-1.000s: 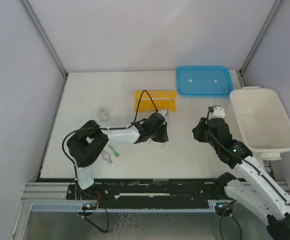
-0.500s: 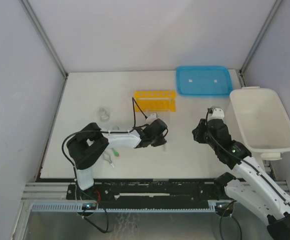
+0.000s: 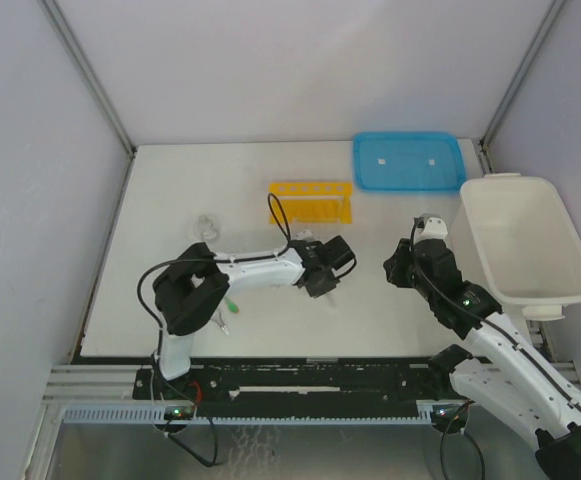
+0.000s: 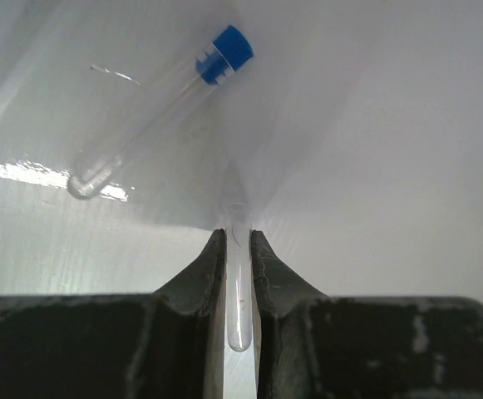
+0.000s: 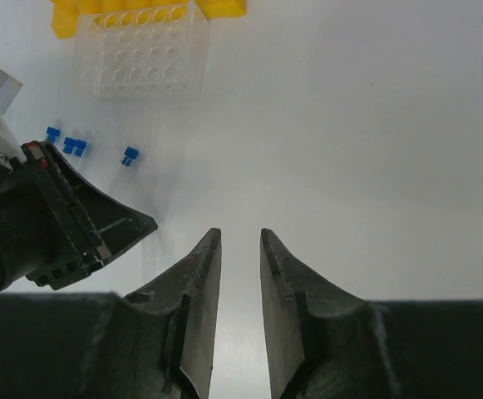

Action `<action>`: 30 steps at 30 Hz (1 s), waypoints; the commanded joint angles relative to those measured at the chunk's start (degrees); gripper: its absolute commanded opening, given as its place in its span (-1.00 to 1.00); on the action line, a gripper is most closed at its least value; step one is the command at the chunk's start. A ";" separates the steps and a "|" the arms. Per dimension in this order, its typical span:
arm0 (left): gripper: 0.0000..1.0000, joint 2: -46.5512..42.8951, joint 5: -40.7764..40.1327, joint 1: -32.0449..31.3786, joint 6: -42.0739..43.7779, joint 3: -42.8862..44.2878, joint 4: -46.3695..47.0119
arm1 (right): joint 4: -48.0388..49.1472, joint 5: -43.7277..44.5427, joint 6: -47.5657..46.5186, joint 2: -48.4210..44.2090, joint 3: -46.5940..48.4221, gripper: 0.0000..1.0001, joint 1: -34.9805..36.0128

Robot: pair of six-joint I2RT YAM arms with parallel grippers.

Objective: Organize the chemistry lab equipment
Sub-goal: Pick up the test tube at the center of the board.

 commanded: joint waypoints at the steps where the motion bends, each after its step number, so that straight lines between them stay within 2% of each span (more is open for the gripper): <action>1: -0.89 3.68 2.03 -0.60 -4.97 8.64 -12.79 | 2.99 0.32 0.63 -0.01 -0.06 -0.50 0.65; 7: -0.88 4.87 4.91 -0.86 -4.59 8.90 -11.75 | 2.89 0.81 0.59 0.04 -0.10 -0.50 0.92; 17: -0.82 3.25 0.74 -1.48 -0.48 9.08 -11.03 | 3.23 0.75 0.25 0.13 -0.12 -0.50 1.10; 24: -0.78 3.84 1.41 -1.59 1.37 9.11 -9.63 | 3.39 0.69 0.12 0.25 -0.13 -0.50 1.09; 30: -0.64 2.69 1.43 -2.14 2.29 7.82 -6.80 | 3.61 0.40 -0.01 0.56 -0.11 -0.50 1.14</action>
